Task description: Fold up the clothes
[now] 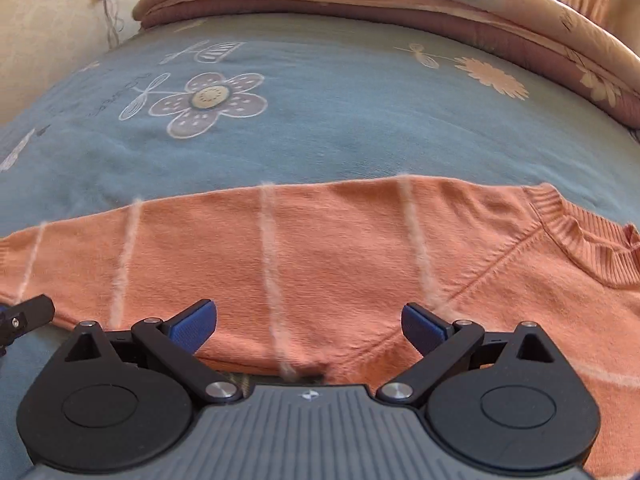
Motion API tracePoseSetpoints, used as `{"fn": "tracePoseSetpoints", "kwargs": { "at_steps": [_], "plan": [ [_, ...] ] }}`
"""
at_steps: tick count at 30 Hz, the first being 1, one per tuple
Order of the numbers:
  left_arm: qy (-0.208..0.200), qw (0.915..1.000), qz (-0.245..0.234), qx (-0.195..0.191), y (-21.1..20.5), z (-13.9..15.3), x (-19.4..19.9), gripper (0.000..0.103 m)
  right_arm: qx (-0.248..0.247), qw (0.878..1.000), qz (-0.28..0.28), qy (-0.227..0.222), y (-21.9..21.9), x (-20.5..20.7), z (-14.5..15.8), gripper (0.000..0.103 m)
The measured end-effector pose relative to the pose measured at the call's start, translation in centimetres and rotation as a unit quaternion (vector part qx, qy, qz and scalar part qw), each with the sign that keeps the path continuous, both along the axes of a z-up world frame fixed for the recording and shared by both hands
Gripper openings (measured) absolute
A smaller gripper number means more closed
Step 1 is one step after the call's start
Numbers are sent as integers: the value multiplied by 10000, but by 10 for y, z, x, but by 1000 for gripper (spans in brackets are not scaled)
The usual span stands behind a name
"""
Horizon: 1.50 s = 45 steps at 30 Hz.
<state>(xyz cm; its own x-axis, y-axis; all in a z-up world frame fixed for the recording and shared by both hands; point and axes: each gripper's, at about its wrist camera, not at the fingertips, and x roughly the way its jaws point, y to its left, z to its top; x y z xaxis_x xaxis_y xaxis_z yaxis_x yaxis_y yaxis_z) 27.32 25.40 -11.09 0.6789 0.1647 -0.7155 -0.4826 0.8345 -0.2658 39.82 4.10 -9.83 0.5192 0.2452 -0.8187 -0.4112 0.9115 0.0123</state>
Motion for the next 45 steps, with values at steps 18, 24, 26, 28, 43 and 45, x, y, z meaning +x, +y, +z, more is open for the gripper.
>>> {"fn": "tracePoseSetpoints", "kwargs": {
  "at_steps": [18,24,26,28,43,45],
  "plan": [
    [65,9999,-138,-1,-8,-2,5,102,-306,9950,-939,-141,-52,8,11,102],
    [136,9996,-208,99,-14,-4,9,102,-276,9928,-1151,187,-70,19,-12,102],
    [170,9996,-196,134,-16,-5,10,102,-110,9946,-990,300,-67,17,-18,102],
    [188,9994,-213,184,-18,-5,11,102,260,9957,-848,257,-69,15,-10,102],
    [105,9978,-503,425,-43,1,17,102,-157,9920,-1184,412,-121,-6,-17,103],
    [85,9973,-574,458,-48,2,18,102,114,9946,-974,342,-122,-13,-12,103]
  ]
}}
